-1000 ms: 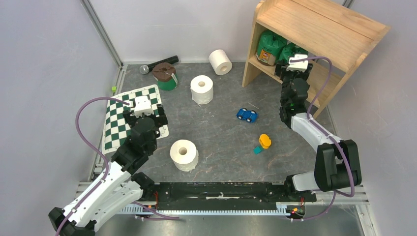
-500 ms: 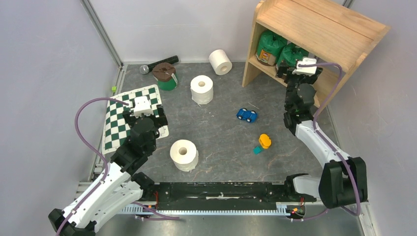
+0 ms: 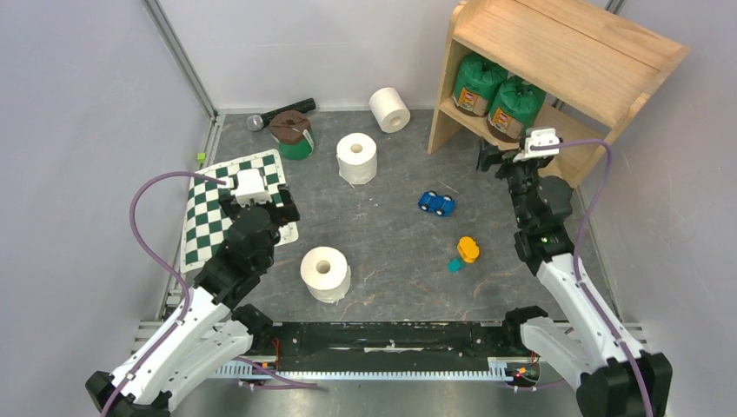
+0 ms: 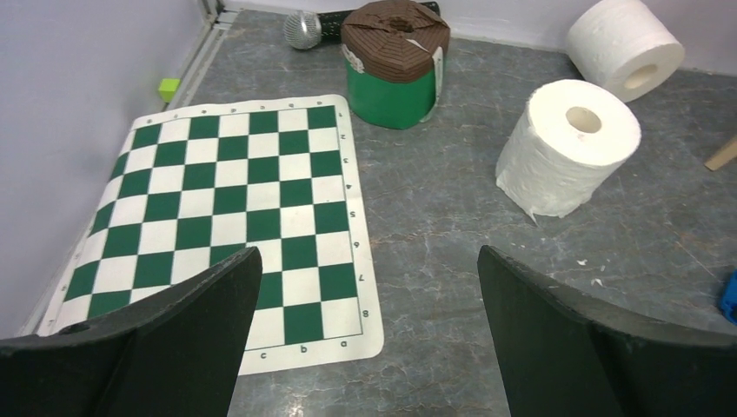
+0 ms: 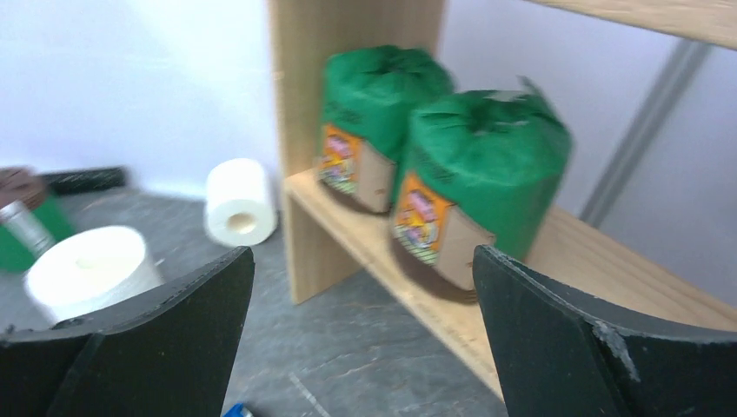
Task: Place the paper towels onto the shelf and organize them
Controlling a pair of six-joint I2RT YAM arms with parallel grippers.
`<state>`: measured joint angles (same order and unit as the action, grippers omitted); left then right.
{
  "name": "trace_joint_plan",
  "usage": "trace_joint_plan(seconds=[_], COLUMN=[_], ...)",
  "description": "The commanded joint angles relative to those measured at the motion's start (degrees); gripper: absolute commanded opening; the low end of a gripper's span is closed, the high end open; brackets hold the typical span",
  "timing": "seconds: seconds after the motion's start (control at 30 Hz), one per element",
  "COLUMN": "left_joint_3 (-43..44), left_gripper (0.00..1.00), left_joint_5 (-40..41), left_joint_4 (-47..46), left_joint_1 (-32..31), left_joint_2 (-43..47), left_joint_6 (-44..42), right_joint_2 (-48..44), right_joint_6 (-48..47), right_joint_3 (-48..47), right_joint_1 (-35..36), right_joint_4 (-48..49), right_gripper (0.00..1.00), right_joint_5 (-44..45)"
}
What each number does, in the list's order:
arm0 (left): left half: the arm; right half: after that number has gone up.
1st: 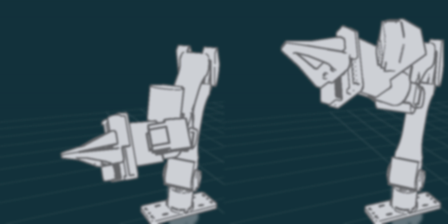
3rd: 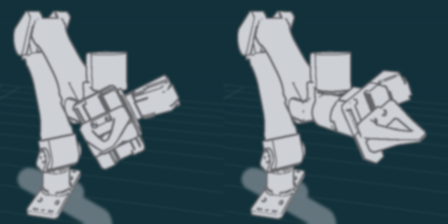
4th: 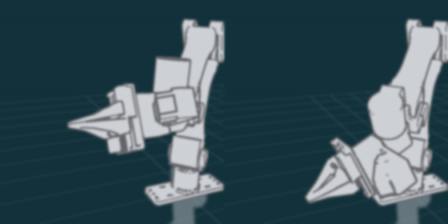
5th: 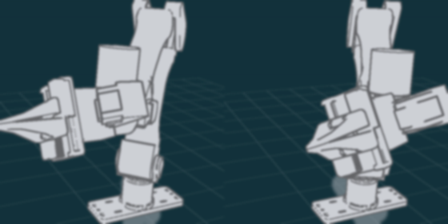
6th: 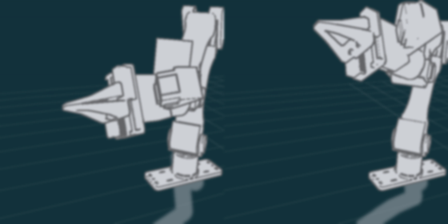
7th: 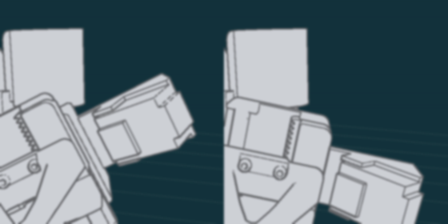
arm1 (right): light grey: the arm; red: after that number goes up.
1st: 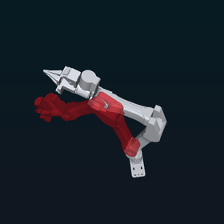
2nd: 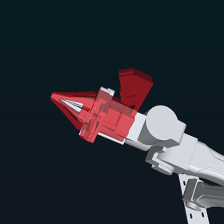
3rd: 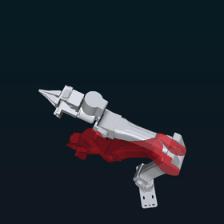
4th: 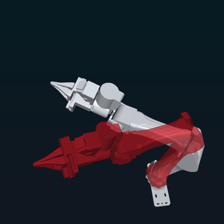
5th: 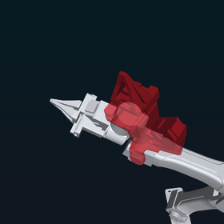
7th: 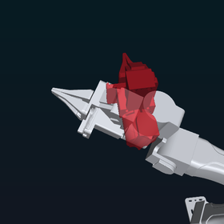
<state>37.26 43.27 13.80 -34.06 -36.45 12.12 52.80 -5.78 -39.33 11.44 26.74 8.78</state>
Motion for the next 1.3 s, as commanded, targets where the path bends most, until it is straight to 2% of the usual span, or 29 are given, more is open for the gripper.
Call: trace_joint_plan(seconds=[0.0,0.1,0.23,0.47,0.57,0.67,0.9,1.03,1.27], left_joint_3=[2.98,3.36,5.25,15.13,22.13,28.12,40.42,45.75,62.94], left_gripper=[1.00,1.00,1.00,1.00,1.00,0.99,0.98,0.95,0.93], left_joint_5=[-4.40,-6.36,-7.35,-6.74,-7.10,-10.33,-17.82,-23.15,-30.53], left_joint_4=[-0.27,-0.27,0.52,6.68,10.79,13.28,14.26,11.18,13.47], left_joint_1=[0.66,0.67,0.66,0.73,1.96,5.58,16.96,24.07,32.65], left_joint_2=[-0.84,-2.14,-4.94,-13.92,-20.21,-26.86,-42.26,-51.67,-70.59], left_joint_6=[4.87,5.19,5.19,7.82,8.97,8.18,7.73,7.29,7.51], right_joint_2=[-6.53,-11.30,-17.26,-19.88,-18.88,-20.11,-25.16,-24.08,-19.76], right_joint_6=[-4.05,-4.51,-4.20,-5.40,-4.68,-5.76,-6.77,-6.60,-5.82], right_joint_3=[2.47,6.23,11.35,16.94,16.75,18.31,22.59,22.55,19.40], right_joint_1=[2.60,3.57,4.11,4.25,4.28,4.35,6.11,6.11,6.14], right_joint_4=[-11.47,-16.45,-18.45,-16.93,-16.59,-16.39,-16.97,-17.07,-18.16], right_gripper=[0.98,0.98,0.98,0.98,0.98,0.98,0.98,0.98,0.98], right_joint_5=[-15.01,-17.92,-22.07,-27.06,-27.66,-30.00,-28.54,-25.89,-21.91])
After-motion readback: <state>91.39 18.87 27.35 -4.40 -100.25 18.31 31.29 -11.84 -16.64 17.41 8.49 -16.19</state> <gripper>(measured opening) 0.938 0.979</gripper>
